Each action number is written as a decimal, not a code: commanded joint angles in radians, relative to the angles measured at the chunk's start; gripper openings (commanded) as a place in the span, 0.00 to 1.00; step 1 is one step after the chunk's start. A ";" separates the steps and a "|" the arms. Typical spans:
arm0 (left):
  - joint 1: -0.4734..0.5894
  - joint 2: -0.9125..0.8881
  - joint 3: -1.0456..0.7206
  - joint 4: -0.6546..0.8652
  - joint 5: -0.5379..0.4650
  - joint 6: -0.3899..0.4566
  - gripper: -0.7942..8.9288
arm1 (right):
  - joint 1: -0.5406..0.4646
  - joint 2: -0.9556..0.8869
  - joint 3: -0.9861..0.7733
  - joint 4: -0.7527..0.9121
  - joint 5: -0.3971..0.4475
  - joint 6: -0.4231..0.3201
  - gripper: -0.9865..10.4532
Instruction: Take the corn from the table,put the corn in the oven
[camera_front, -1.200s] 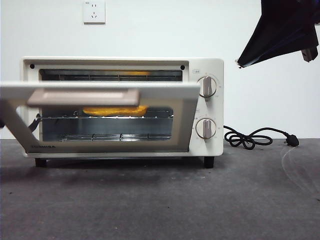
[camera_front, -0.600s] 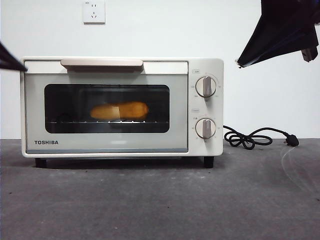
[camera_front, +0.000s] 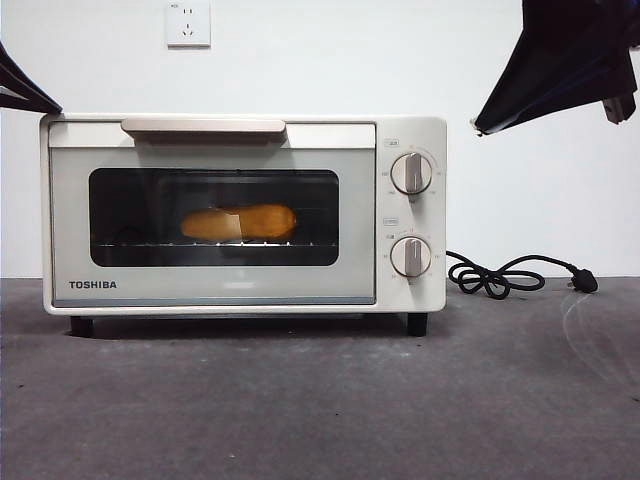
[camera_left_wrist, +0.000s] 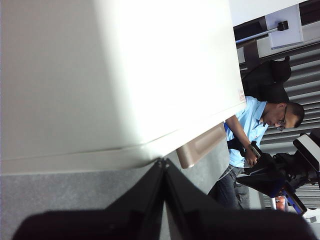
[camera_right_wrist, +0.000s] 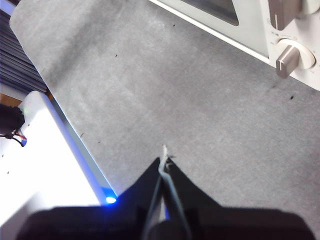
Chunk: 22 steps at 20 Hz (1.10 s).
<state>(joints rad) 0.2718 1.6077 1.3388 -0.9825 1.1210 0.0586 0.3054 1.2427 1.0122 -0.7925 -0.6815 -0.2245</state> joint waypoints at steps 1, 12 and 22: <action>-0.006 -0.047 0.006 0.004 0.009 -0.002 0.07 | -0.001 0.004 -0.011 0.002 -0.007 -0.008 0.08; -0.358 -0.499 0.006 -0.092 -0.291 0.051 0.07 | 0.002 -0.003 -0.011 0.020 -0.007 -0.003 0.08; -0.524 -0.741 -0.019 -0.183 -0.576 0.013 0.07 | 0.057 -0.330 -0.011 0.085 0.054 0.137 0.08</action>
<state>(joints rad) -0.2497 0.8665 1.3300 -1.1591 0.5472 0.0807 0.3618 0.9112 1.0096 -0.7101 -0.6281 -0.1143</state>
